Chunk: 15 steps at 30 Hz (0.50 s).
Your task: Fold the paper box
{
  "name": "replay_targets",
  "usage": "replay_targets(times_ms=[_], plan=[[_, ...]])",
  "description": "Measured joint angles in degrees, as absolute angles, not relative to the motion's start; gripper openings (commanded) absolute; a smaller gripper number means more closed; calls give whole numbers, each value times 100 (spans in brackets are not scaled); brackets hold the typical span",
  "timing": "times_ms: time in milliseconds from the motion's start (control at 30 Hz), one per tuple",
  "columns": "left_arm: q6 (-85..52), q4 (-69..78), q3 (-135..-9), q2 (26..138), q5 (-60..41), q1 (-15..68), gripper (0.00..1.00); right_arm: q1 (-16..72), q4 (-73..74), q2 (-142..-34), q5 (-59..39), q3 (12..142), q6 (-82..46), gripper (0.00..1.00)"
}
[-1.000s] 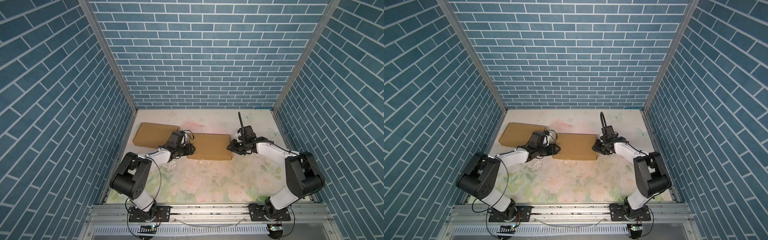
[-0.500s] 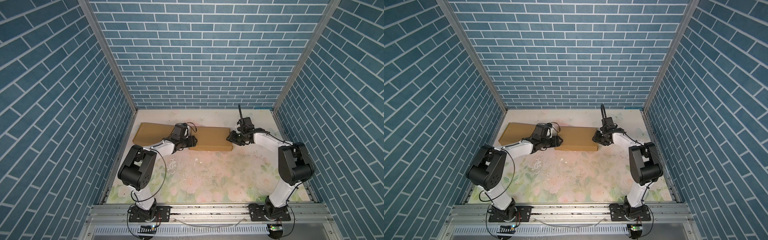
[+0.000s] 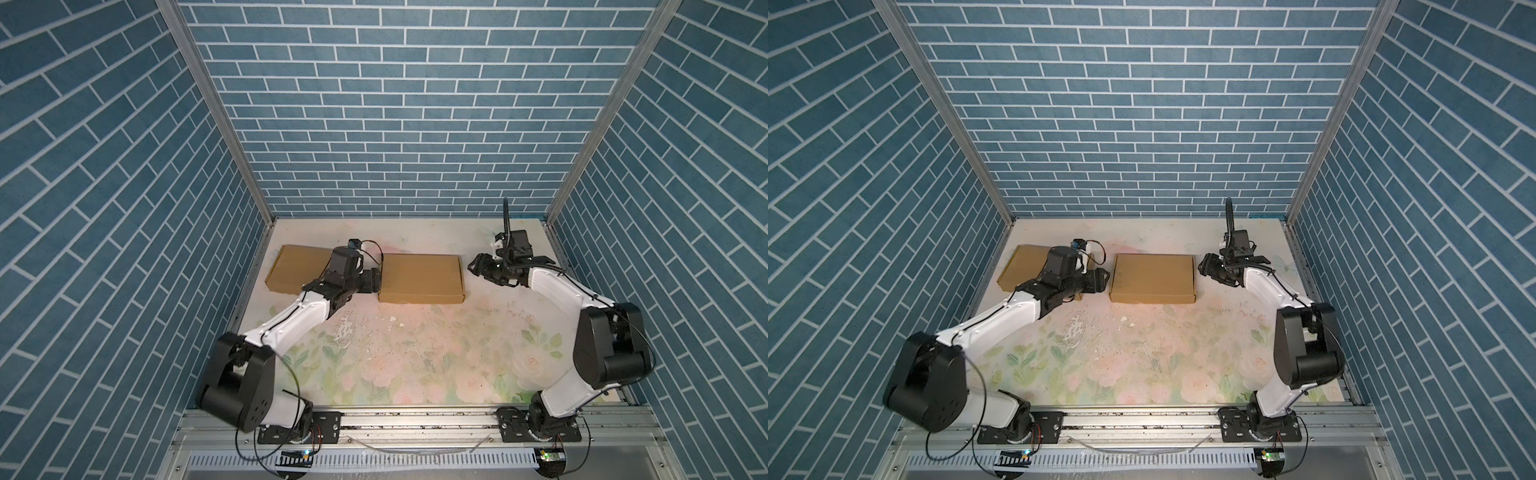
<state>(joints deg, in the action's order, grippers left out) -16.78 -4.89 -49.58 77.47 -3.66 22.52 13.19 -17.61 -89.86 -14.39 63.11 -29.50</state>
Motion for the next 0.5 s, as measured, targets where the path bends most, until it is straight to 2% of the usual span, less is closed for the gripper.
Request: replay_targets(times_ms=[233,367,500], plan=[[-854,-266,-3763,6158,895,2255,95,1328,-390,-7387,-58,4547,-2272,74],[-346,25,-3238,5852,1861,2252,100,1243,158,-6976,878,3911,-1802,76],[242,582,-2744,5714,2823,2226,100,746,722,-6573,1706,3363,-1387,76]])
